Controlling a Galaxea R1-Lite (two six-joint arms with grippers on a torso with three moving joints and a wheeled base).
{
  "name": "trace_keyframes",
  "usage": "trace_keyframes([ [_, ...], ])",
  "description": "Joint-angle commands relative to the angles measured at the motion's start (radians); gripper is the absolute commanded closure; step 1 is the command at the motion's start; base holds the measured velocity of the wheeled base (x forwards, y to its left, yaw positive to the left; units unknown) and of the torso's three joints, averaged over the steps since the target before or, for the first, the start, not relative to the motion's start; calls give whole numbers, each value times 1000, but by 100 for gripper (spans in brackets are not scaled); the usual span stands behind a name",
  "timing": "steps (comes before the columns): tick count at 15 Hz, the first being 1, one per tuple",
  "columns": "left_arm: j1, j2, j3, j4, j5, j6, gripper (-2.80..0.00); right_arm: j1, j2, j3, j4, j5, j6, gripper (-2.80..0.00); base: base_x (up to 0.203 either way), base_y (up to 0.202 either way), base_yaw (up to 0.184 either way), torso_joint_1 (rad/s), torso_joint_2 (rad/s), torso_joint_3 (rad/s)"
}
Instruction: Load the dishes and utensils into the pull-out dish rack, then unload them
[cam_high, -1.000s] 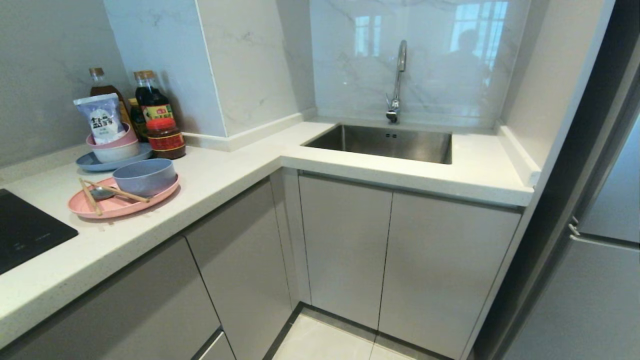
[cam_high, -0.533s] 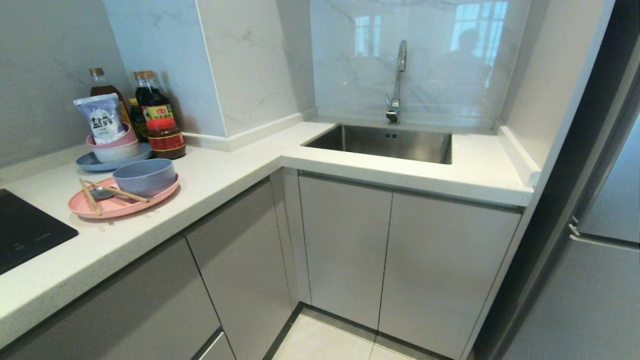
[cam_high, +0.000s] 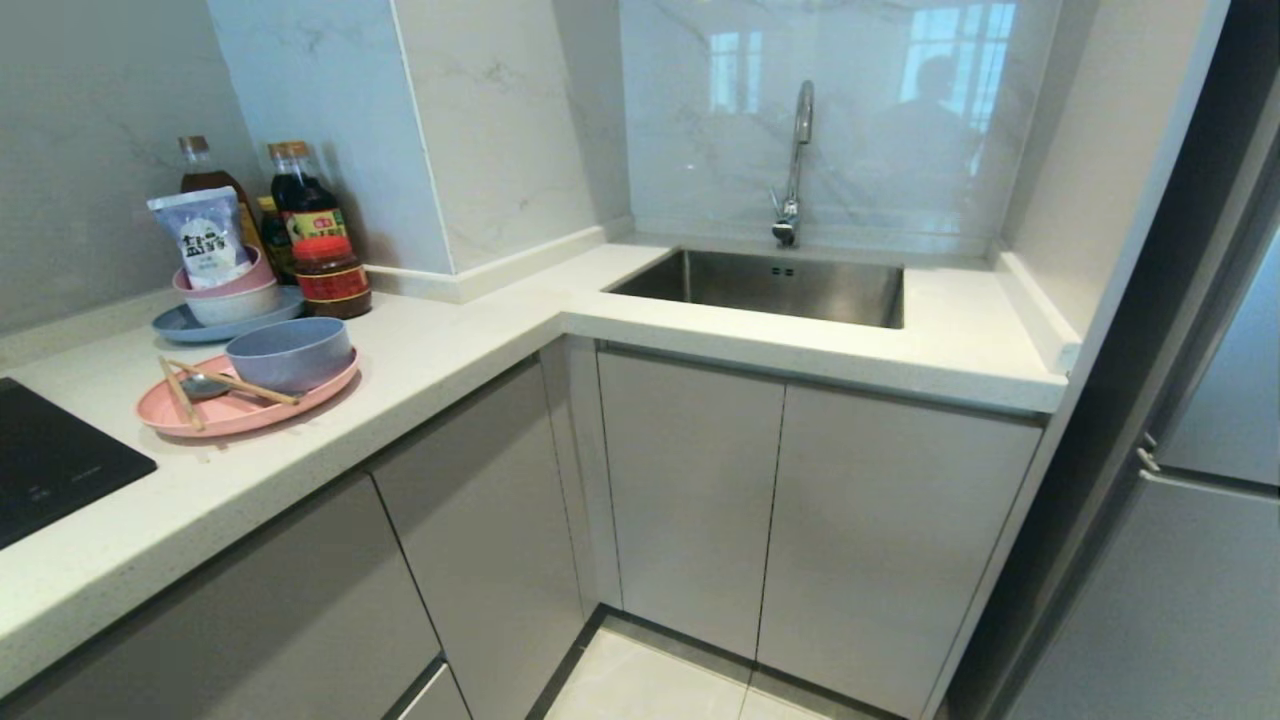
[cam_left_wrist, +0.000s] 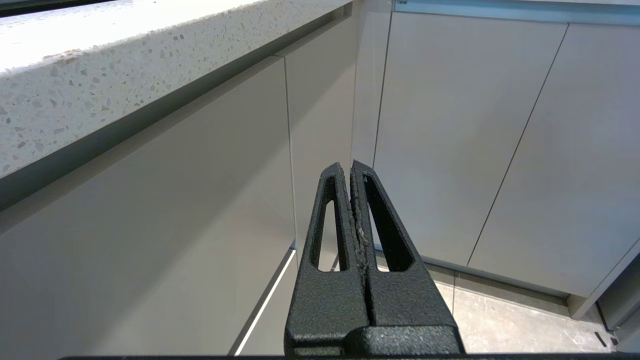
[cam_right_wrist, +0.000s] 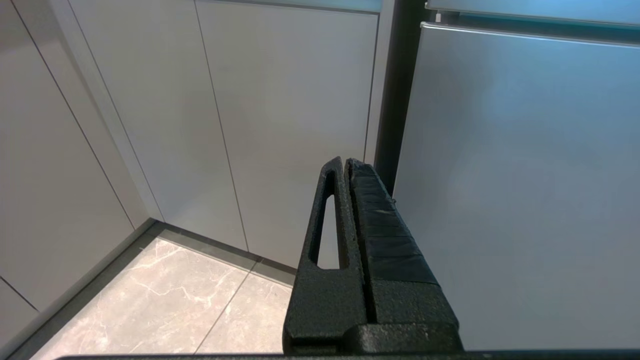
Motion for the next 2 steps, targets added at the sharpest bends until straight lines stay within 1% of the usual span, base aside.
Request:
trace_keyframes([
  [1, 0, 1, 0, 0, 0, -1, 0, 1, 0, 0, 0, -1, -1, 0, 0, 0, 0, 0, 0, 0],
  [2, 0, 1, 0, 0, 1, 0, 0, 0, 0, 0, 0, 0, -1, 0, 0, 0, 0, 0, 0, 0],
])
